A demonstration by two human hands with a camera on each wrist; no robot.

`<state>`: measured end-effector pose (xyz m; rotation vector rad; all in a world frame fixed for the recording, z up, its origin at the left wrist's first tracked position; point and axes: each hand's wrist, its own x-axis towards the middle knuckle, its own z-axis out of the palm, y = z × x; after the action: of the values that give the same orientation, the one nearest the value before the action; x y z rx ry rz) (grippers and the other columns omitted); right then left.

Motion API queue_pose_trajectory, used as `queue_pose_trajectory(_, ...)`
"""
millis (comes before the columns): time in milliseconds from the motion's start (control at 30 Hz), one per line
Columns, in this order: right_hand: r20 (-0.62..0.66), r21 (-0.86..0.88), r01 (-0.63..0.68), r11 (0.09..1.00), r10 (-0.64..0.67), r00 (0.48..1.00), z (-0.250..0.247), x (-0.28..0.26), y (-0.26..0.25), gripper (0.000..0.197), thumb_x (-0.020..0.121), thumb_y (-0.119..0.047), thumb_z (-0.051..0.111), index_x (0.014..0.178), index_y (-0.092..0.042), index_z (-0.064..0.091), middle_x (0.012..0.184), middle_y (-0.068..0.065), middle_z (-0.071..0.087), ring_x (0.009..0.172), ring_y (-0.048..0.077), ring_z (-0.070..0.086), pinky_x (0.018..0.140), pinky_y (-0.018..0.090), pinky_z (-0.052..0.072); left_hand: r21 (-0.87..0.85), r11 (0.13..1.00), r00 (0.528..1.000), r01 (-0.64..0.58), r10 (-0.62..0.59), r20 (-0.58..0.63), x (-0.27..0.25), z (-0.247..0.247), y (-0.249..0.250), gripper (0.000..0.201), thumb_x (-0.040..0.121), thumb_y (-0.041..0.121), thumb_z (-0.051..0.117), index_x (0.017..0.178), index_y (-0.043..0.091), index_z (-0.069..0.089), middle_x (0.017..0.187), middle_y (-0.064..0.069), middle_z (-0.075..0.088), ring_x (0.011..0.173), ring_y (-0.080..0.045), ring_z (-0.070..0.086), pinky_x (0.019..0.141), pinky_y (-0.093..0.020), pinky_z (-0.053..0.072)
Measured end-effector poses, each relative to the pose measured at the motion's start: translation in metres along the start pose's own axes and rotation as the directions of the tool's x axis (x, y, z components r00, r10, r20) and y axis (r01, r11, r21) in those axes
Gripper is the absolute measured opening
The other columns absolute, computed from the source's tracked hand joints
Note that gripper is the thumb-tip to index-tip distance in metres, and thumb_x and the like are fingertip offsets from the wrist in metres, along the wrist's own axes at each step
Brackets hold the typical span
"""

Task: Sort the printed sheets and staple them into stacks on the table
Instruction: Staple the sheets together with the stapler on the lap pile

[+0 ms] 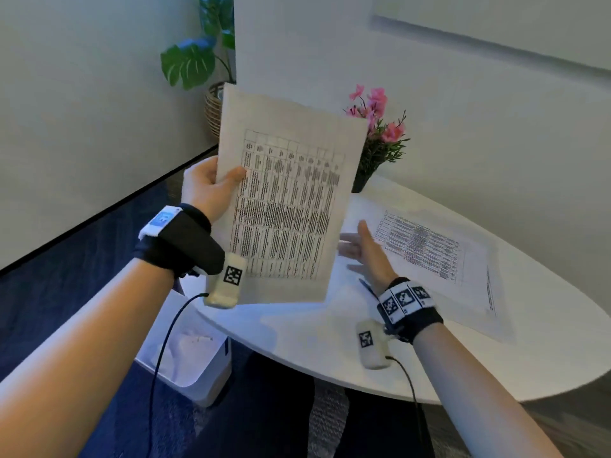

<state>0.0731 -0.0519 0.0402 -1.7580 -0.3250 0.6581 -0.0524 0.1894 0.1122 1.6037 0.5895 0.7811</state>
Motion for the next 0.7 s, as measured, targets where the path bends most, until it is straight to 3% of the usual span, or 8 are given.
queue_pose_trajectory(100, 0.116, -0.137, 0.077, 0.988, -0.061, 0.991, 0.028, 0.011, 0.000, 0.040, 0.097, -0.042, 0.047, 0.114, -0.007, 0.059, 0.110, 0.010, 0.066, 0.102, 0.027, 0.063, 0.089, 0.048, 0.051, -0.064, 0.997, 0.993, 0.029, -0.037, -0.116, 0.017, -0.014, -0.011, 0.019, 0.091, 0.017, 0.063, 0.108, 0.010, 0.066, 0.103, -0.007, 0.069, 0.085, -0.015, 0.068, 0.084, -0.034, 0.056)
queue_pose_trajectory(233, -0.035, -0.267, 0.151, 0.952, -0.166, 0.986, 0.050, 0.048, 0.001, 0.019, 0.097, -0.009, 0.044, 0.097, 0.000, 0.060, 0.096, 0.022, 0.066, 0.084, 0.036, 0.063, 0.077, 0.043, 0.053, -0.024, 0.996, 0.970, 0.091, -0.094, -0.225, 0.032, -0.039, -0.047, 0.022, 0.091, 0.018, 0.060, 0.110, 0.009, 0.065, 0.110, -0.011, 0.068, 0.101, -0.025, 0.065, 0.092, -0.041, 0.052)
queue_pose_trajectory(333, -0.071, -0.290, 0.101, 0.952, -0.127, 0.989, 0.063, 0.079, -0.004, 0.023, 0.094, -0.002, 0.040, 0.075, 0.000, 0.054, 0.062, 0.012, 0.044, 0.055, 0.024, 0.039, 0.054, 0.028, 0.033, 0.266, 0.934, 0.955, 0.237, -0.175, -0.238, 0.024, -0.054, -0.093, 0.041, 0.094, 0.027, 0.054, 0.127, 0.002, 0.053, 0.123, -0.011, 0.062, 0.113, -0.026, 0.058, 0.099, -0.037, 0.043)
queue_pose_trajectory(400, -0.121, -0.281, 0.029, 0.959, -0.065, 0.991, 0.070, 0.102, -0.005, 0.031, 0.091, 0.003, 0.038, 0.063, -0.010, 0.039, 0.060, 0.007, 0.029, 0.056, 0.018, 0.027, 0.054, 0.030, 0.021, 0.467, 0.830, 0.950, 0.305, -0.228, -0.215, 0.008, -0.063, -0.124, 0.044, 0.092, 0.030, 0.054, 0.124, 0.000, 0.053, 0.122, -0.018, 0.061, 0.111, -0.033, 0.056, 0.095, -0.039, 0.041)
queue_pose_trajectory(467, -0.143, -0.310, -0.058, 0.949, 0.014, 0.990, 0.075, 0.119, -0.007, 0.031, 0.090, 0.004, 0.037, 0.062, -0.010, 0.035, 0.060, 0.009, 0.031, 0.053, 0.020, 0.028, 0.052, 0.033, 0.022, 0.563, 0.762, 0.947, 0.320, -0.263, -0.184, -0.011, -0.068, -0.144, 0.044, 0.088, 0.026, 0.060, 0.126, 0.004, 0.055, 0.122, -0.020, 0.058, 0.113, -0.034, 0.053, 0.095, -0.040, 0.040)
queue_pose_trajectory(600, -0.187, -0.348, -0.222, 0.911, 0.165, 0.969, 0.083, 0.138, -0.008, 0.029, 0.090, 0.005, 0.043, 0.067, -0.010, 0.036, 0.063, 0.005, 0.032, 0.056, 0.020, 0.031, 0.064, 0.026, 0.032, 0.609, 0.728, 0.941, 0.313, -0.322, -0.099, -0.043, -0.066, -0.161, 0.057, 0.085, 0.019, 0.067, 0.138, 0.009, 0.045, 0.142, -0.013, 0.037, 0.131, -0.027, 0.037, 0.107, -0.035, 0.029)
queue_pose_trajectory(667, -0.185, -0.365, -0.253, 0.896, 0.197, 0.963, 0.088, 0.144, -0.005, 0.028, 0.087, 0.005, 0.043, 0.067, -0.012, 0.034, 0.069, 0.004, 0.029, 0.066, 0.021, 0.032, 0.063, 0.039, 0.021, 0.580, 0.745, 0.936, 0.330, -0.339, -0.097, -0.047, -0.065, -0.167, 0.057, 0.086, 0.017, 0.066, 0.138, 0.009, 0.044, 0.144, -0.012, 0.034, 0.132, -0.026, 0.035, 0.108, -0.034, 0.028)
queue_pose_trajectory(700, -0.181, -0.375, -0.265, 0.888, 0.211, 0.961, 0.091, 0.143, -0.004, 0.026, 0.088, 0.004, 0.042, 0.068, -0.012, 0.035, 0.070, 0.004, 0.030, 0.066, 0.021, 0.033, 0.060, 0.036, 0.027, 0.563, 0.756, 0.935, 0.336, -0.342, -0.098, -0.048, -0.064, -0.169, 0.057, 0.087, 0.017, 0.066, 0.138, 0.009, 0.044, 0.143, -0.012, 0.034, 0.131, -0.026, 0.035, 0.107, -0.034, 0.028)
